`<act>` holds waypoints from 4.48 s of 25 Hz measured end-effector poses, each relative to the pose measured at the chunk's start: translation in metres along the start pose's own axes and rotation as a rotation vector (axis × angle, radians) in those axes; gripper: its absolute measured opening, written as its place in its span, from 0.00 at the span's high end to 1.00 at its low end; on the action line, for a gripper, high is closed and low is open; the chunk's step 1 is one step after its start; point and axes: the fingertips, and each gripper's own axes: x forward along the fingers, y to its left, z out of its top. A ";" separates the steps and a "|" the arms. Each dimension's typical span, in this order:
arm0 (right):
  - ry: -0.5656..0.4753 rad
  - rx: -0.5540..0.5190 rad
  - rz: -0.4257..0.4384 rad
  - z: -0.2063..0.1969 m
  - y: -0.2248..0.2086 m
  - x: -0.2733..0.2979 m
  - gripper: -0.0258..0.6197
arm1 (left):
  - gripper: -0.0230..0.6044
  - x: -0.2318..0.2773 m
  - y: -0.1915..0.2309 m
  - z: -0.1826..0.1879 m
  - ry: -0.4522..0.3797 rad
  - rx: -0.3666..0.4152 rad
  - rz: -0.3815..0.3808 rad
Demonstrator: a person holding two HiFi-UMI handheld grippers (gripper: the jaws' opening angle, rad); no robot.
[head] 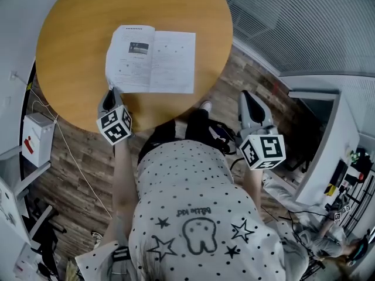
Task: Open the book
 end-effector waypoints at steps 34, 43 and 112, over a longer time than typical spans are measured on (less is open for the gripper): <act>-0.008 0.074 -0.182 -0.012 -0.038 -0.031 0.96 | 0.91 0.053 0.015 -0.054 0.255 0.221 0.053; -0.013 0.076 -0.172 -0.011 -0.035 -0.030 0.96 | 0.91 0.054 0.015 -0.055 0.270 0.212 0.049; -0.069 0.043 -0.093 0.015 -0.009 -0.012 0.96 | 0.95 -0.064 -0.081 0.175 -0.357 0.190 -0.270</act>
